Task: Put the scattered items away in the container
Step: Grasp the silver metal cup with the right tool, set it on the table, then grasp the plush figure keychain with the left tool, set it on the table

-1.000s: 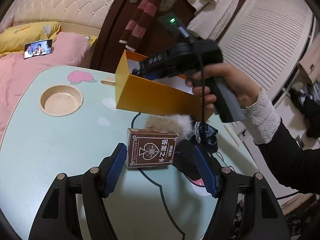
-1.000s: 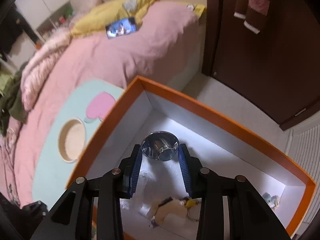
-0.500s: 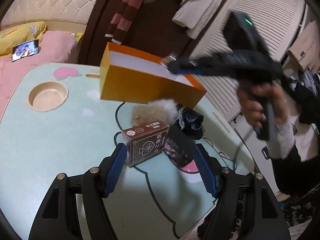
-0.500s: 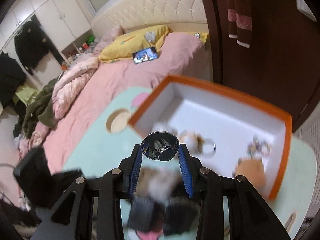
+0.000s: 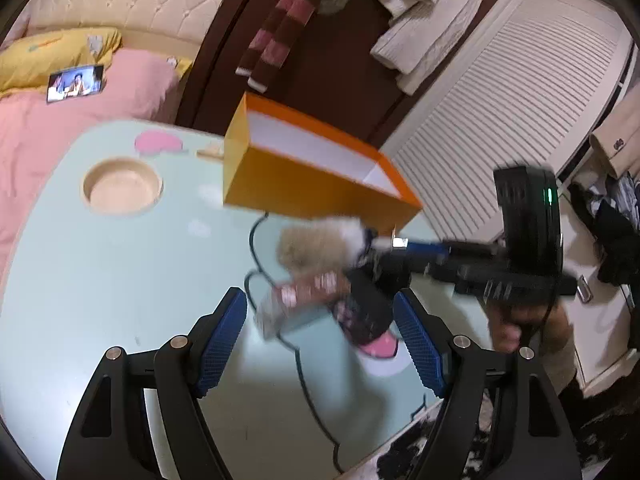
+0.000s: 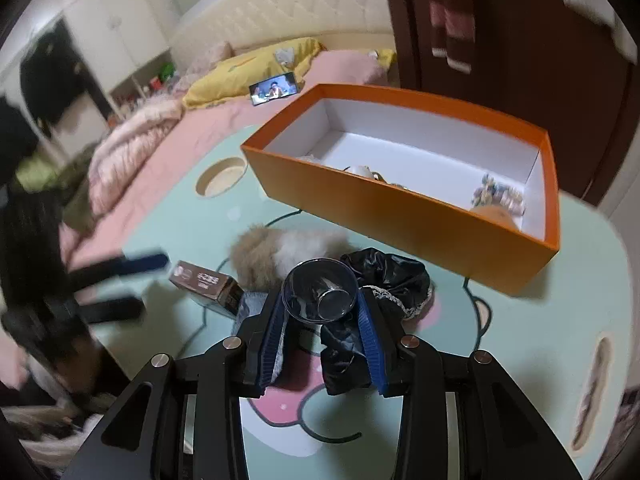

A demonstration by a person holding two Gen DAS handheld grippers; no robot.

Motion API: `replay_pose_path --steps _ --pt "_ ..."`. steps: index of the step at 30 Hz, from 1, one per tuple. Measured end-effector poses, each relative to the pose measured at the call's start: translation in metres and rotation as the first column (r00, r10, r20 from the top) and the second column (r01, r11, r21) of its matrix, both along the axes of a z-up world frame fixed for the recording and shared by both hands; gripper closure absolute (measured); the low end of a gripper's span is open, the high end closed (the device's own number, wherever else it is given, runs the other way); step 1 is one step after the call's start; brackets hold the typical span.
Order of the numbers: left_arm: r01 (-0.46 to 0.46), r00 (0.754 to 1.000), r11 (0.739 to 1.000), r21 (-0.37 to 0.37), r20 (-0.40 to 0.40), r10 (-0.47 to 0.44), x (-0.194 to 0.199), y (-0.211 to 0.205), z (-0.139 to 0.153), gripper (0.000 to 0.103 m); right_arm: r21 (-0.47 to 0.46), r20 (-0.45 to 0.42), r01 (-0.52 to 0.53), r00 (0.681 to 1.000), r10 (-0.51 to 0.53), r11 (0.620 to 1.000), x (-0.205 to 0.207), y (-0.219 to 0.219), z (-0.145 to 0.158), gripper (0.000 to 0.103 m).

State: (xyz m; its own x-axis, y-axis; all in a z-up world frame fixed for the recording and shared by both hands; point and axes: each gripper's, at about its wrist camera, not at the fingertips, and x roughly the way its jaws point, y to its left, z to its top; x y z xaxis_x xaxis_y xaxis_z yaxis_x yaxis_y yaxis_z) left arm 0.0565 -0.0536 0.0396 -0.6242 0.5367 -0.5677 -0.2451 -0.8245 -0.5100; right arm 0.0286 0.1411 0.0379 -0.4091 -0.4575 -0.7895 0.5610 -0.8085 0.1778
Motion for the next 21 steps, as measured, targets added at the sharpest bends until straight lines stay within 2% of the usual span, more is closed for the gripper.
replay_pose_path --steps 4,6,8,11,14,16,18,20,21 --pt "-0.005 1.000 1.000 -0.020 -0.024 0.005 -0.022 0.000 0.024 0.027 0.042 -0.061 -0.056 0.996 0.058 0.998 0.011 -0.005 -0.006 0.067" --pt "-0.006 1.000 0.999 -0.039 -0.012 0.006 -0.040 0.005 0.037 0.027 0.038 -0.061 -0.050 0.997 0.053 0.998 0.010 -0.004 -0.008 0.060" --pt "0.000 1.000 0.997 -0.077 0.011 0.001 -0.059 0.013 0.049 0.027 -0.001 -0.049 -0.034 0.998 0.034 0.999 0.008 0.000 -0.007 0.054" --pt "0.015 0.997 0.983 -0.184 0.072 -0.002 -0.093 0.035 0.062 0.027 -0.107 -0.023 0.018 1.000 -0.020 0.994 0.006 0.012 -0.005 0.054" --pt "0.066 0.989 0.972 -0.224 0.146 -0.033 -0.132 0.060 0.067 0.027 -0.192 -0.021 0.081 0.996 -0.087 0.978 0.005 0.026 -0.003 0.053" --pt "0.110 0.976 0.964 -0.244 0.208 -0.059 -0.156 0.077 0.062 0.028 -0.243 -0.004 0.103 0.994 -0.108 0.964 0.005 0.034 -0.003 0.053" --pt "0.153 0.954 0.944 -0.292 0.293 -0.064 -0.180 0.093 0.050 0.038 -0.275 0.019 0.115 0.993 -0.115 0.955 0.004 0.040 -0.006 0.053" --pt "0.208 0.915 0.922 -0.326 0.399 -0.065 -0.205 0.108 0.031 0.047 -0.279 0.029 0.119 0.993 -0.115 0.953 0.002 0.044 -0.007 0.053" --pt "0.230 0.896 0.917 -0.327 0.440 -0.068 -0.214 0.112 0.022 0.047 -0.279 0.028 0.123 0.992 -0.119 0.952 0.002 0.046 -0.006 0.053"
